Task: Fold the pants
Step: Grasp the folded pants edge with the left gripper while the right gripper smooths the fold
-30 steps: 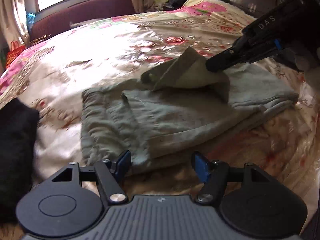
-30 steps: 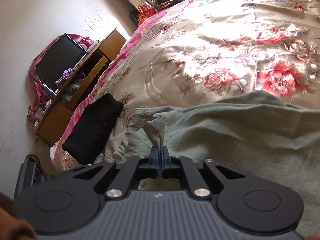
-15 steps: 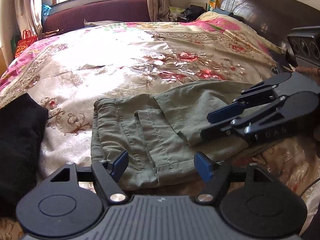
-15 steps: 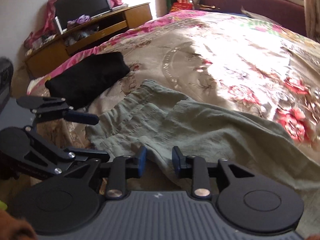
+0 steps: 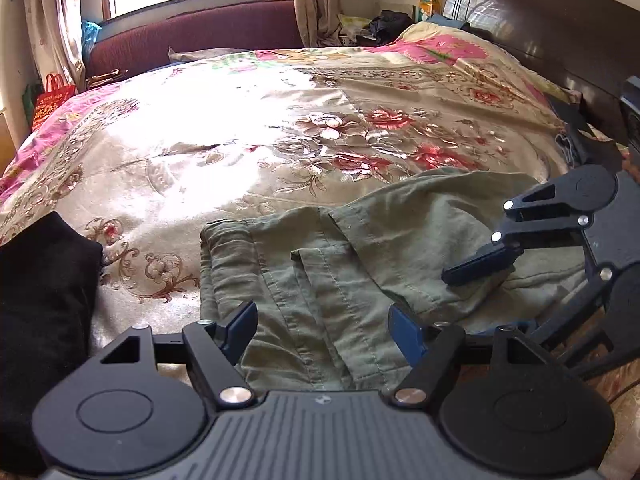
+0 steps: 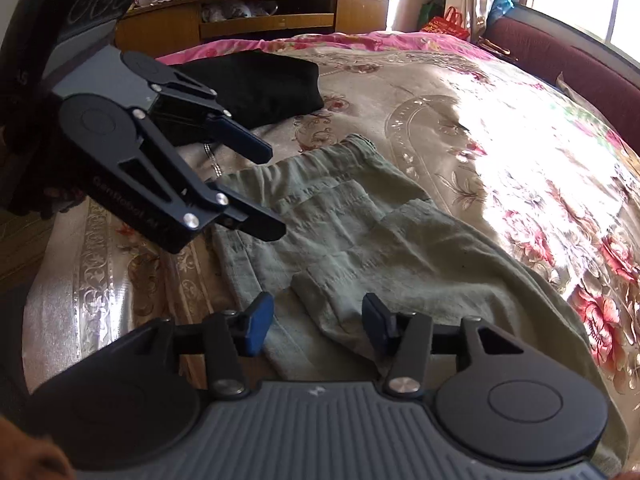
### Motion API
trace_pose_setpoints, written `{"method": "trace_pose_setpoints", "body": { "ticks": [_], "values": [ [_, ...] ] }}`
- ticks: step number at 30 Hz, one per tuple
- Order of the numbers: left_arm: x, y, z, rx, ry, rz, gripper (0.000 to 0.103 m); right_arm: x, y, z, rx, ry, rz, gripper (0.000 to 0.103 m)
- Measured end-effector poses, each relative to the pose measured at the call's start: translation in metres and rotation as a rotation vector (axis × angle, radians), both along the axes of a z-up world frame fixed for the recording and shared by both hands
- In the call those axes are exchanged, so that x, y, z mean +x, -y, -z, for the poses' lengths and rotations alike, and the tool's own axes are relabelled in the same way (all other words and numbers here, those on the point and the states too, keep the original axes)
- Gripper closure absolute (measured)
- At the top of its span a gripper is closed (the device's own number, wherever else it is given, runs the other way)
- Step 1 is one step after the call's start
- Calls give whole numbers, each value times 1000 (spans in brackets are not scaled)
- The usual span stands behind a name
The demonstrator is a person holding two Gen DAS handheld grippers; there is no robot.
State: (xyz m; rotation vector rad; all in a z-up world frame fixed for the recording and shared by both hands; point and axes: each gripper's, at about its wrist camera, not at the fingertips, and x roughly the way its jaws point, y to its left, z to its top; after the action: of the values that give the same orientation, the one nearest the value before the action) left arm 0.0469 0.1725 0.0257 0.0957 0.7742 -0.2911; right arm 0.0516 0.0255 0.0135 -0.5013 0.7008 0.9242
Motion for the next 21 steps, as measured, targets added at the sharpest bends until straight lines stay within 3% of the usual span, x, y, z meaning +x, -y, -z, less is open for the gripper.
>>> {"method": "trace_pose_setpoints", "body": {
  "ticks": [1, 5, 9, 16, 21],
  "values": [
    [5, 3, 2, 9, 2, 4, 18, 2, -3, 2, -7, 8, 12, 56],
    [23, 14, 7, 42, -2, 55, 20, 17, 1, -1, 12, -50, 84, 94],
    [34, 19, 10, 46, -54, 96, 56, 29, 23, -14, 108, -151, 165, 97],
    [53, 4, 17, -64, -130, 27, 74, 35, 33, -17, 249, -305, 222, 97],
    [69, -2, 4, -136, -86, -2, 80, 40, 24, -39, 368, -291, 225, 97]
  ]
}}
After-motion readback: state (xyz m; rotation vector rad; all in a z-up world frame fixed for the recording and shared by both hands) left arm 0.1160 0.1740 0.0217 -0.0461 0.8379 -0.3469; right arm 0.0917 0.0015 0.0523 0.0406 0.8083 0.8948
